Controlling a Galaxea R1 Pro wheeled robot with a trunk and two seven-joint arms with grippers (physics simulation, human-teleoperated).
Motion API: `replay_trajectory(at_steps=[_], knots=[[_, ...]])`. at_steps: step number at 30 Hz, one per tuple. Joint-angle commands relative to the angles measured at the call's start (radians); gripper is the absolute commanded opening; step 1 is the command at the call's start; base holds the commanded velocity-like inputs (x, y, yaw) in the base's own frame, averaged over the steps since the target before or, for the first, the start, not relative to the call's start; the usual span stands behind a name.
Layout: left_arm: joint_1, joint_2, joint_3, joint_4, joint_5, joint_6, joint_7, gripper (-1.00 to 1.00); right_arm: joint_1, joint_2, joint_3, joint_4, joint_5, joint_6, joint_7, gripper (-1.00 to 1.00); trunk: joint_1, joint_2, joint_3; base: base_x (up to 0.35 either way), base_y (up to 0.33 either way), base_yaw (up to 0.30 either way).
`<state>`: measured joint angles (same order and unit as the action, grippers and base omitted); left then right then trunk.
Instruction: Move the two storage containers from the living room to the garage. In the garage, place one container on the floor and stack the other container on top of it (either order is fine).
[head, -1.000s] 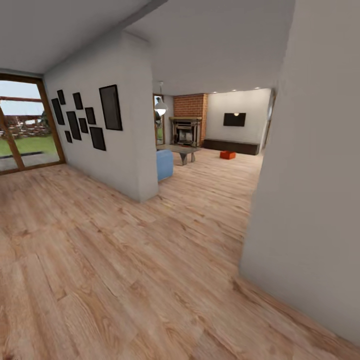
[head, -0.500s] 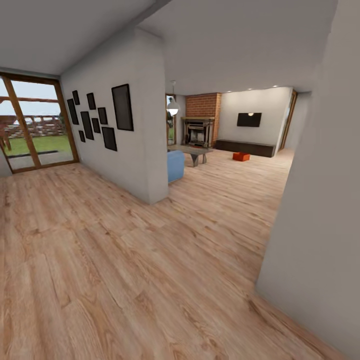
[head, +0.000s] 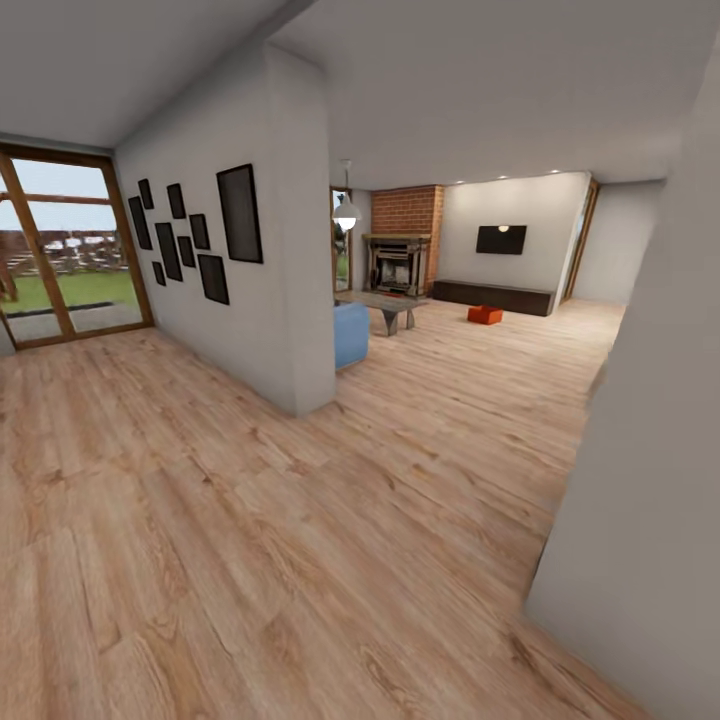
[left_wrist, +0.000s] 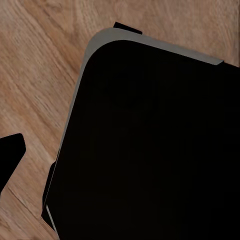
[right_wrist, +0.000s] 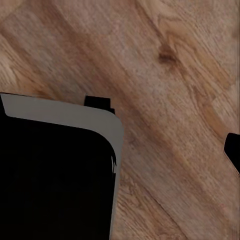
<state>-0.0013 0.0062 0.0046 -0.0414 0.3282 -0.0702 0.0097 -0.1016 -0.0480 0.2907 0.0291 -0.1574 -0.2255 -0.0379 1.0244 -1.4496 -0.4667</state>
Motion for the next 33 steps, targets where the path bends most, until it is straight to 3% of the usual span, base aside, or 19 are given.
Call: replay_trajectory(at_steps=[1, 33], knots=[[0.0, 0.0, 0.0, 0.0, 0.003, -0.002, 0.001, 1.0, -0.001, 0.0, 0.009, 0.003, -0.01, -0.006, 0.0, 1.0, 0.001, 0.0, -0.001, 0.325, 0.0, 0.0], [0.0, 0.0, 0.0, -0.001, 0.003, -0.003, 0.001, 1.0, -0.001, 0.0, 0.008, 0.003, -0.01, -0.009, 0.0, 1.0, 0.001, 0.0, -0.001, 0.325, 0.0, 0.0]])
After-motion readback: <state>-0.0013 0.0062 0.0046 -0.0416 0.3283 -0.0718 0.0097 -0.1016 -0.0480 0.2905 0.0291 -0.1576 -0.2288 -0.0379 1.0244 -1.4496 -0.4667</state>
